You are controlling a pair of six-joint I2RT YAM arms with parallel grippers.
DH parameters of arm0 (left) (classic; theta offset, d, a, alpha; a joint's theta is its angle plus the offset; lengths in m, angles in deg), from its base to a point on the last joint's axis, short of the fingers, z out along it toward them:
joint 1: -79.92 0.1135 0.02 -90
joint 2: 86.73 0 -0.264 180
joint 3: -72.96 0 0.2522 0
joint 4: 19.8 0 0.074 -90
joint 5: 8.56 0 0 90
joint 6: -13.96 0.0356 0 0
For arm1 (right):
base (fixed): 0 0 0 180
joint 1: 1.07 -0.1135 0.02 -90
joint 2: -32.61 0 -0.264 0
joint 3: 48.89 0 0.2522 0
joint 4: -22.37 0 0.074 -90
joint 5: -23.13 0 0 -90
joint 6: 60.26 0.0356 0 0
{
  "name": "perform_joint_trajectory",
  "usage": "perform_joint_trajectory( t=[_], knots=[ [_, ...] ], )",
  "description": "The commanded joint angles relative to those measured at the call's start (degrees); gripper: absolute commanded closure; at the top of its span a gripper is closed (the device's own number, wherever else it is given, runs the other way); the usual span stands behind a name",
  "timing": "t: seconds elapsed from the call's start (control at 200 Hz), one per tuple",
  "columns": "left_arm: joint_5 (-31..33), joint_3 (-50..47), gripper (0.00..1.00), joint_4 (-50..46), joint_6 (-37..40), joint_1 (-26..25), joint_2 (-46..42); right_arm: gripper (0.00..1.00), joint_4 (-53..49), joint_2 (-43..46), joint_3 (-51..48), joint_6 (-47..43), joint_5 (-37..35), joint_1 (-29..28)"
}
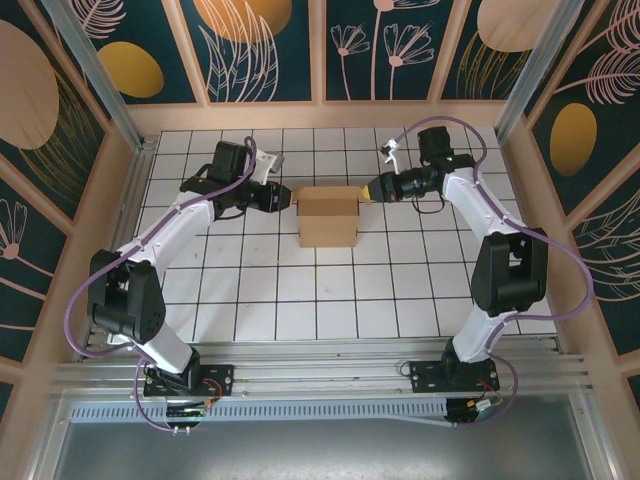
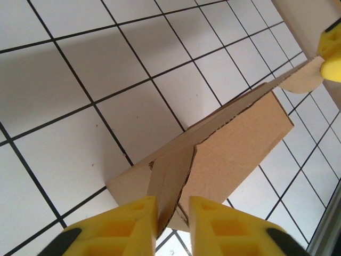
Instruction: Fold the paper box
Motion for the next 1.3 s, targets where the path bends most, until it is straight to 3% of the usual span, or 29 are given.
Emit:
perform_joint_trajectory(
  t=[0.0, 0.205, 0.486, 1.291],
  knots=[
    [-2.33, -0.9, 0.84, 2.46, -2.12, -0.39, 0.29, 0.85, 3.62, 0.13, -1.55, 3.66, -0.67, -0.81],
    [-0.73, -1.95, 0.95, 3.34, -5.57, -2.5, 0.9, 0.86, 10.03, 1.63, -5.39, 10.73, -0.56, -1.11],
    [1.28, -3.15, 1.0, 5.64, -9.98, -4.0, -0.96, 0.91, 21.0, 6.98, -12.05, 19.51, -2.69, -2.26],
    [-1.6, -7.24, 1.0, 13.93, -17.1, -4.09, -3.42, 0.92, 27.35, 9.97, -16.15, 30.43, -4.79, -2.79]
  ],
)
